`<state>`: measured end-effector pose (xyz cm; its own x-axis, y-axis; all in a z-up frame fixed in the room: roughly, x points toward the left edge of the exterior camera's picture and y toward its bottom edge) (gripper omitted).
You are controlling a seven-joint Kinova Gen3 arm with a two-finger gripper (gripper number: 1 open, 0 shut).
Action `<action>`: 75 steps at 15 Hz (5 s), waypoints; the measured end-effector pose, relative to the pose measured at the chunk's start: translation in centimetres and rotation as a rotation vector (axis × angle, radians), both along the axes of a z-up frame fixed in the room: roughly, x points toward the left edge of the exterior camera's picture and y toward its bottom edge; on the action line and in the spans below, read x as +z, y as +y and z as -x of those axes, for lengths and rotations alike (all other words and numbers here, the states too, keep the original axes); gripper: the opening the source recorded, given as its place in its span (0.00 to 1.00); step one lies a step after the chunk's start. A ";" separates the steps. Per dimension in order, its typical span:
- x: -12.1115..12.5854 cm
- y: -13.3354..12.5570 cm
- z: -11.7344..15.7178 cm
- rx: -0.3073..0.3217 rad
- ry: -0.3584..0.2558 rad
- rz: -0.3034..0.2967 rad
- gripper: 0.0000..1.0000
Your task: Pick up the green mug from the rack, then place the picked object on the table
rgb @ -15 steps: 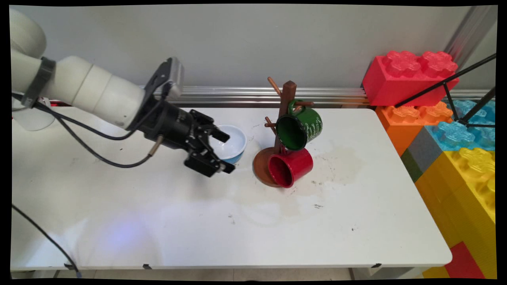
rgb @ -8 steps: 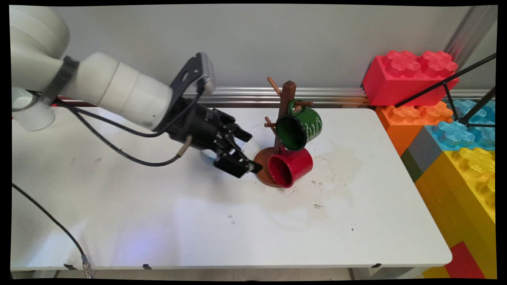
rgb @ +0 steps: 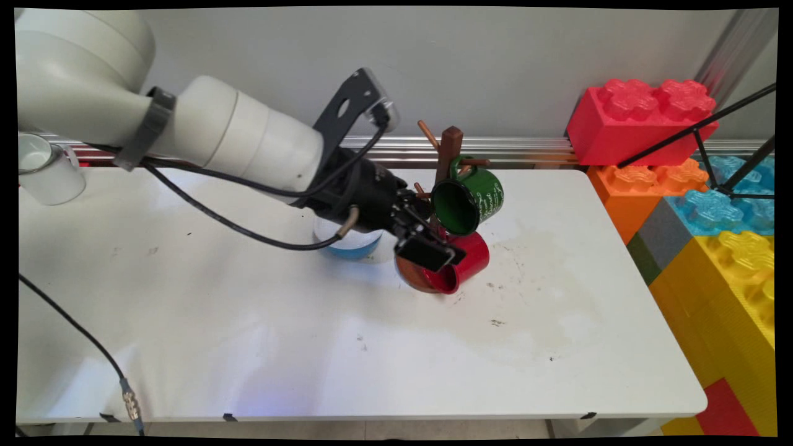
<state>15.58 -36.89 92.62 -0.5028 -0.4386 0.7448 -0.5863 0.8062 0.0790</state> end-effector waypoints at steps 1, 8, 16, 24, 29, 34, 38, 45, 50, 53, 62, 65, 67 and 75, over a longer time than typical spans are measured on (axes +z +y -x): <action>0.1 -0.1 0.5 0.015 0.007 -0.004 1.00; 0.2 -1.1 2.8 0.090 0.051 -0.032 1.00; -0.2 -1.7 4.0 0.162 0.076 -0.077 1.00; -1.2 -2.4 4.7 0.249 0.103 -0.107 1.00; -1.7 -3.0 5.2 0.283 0.135 -0.124 1.00; -2.1 -3.4 5.4 0.308 0.159 -0.136 1.00; -2.4 -3.6 5.5 0.326 0.170 -0.144 1.00; -2.8 -3.7 5.5 0.362 0.191 -0.157 1.00; -3.1 -3.8 5.4 0.379 0.199 -0.160 0.00; -3.3 -4.0 5.3 0.391 0.198 -0.159 0.00; -3.6 -3.7 4.4 0.414 0.189 -0.170 0.00; -3.5 -3.5 4.2 0.417 0.191 -0.177 0.00; -3.5 -3.3 4.2 0.417 0.192 -0.181 0.00; -2.9 -2.8 4.5 0.405 0.218 -0.195 0.00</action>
<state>11.10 -39.68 89.73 -0.1046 -0.7081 0.6983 -0.8025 0.4749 0.3613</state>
